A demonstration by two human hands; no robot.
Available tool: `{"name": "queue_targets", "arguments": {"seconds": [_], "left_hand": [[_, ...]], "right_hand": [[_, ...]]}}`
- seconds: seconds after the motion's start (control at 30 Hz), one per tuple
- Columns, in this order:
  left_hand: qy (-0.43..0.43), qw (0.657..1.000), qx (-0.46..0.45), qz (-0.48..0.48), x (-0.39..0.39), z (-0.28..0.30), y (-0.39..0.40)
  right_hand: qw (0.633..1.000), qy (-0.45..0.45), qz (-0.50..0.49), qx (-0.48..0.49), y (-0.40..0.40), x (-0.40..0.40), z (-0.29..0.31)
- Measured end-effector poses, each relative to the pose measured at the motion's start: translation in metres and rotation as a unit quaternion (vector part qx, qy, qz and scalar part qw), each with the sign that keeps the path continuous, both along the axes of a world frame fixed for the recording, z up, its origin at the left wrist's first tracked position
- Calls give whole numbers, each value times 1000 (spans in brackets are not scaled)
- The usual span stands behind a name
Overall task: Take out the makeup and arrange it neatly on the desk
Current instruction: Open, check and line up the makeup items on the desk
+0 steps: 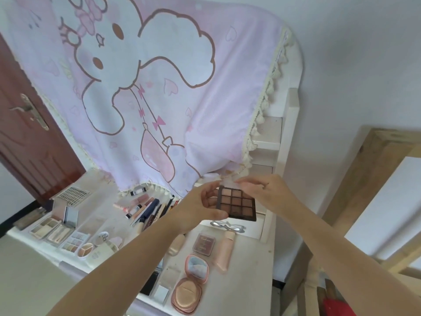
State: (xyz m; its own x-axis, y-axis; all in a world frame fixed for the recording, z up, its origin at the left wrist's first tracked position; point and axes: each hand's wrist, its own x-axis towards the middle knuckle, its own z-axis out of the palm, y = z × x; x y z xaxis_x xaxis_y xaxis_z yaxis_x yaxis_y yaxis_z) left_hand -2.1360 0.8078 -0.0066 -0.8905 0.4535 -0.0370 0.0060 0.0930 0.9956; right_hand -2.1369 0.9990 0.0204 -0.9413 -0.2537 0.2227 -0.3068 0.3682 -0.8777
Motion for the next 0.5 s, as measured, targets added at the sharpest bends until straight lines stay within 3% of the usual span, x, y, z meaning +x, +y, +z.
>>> {"name": "queue_targets", "arguments": {"seconds": [0.1,0.3,0.4,0.5], "left_hand": [[-21,1000,-4,3,-1,-5,-1],[-53,996,11,66,9,-25,-5],[-66,995,-25,64,21,-44,-7],[-68,991,-100,59,36,-73,-10]], "right_hand": [[990,-126,-28,-54,5,-10,4],[974,-201,-75,-69,12,-10,-19],[942,-288,-121,-125,14,-15,-44],[922,-348,-134,-104,14,-9,-84]]}}
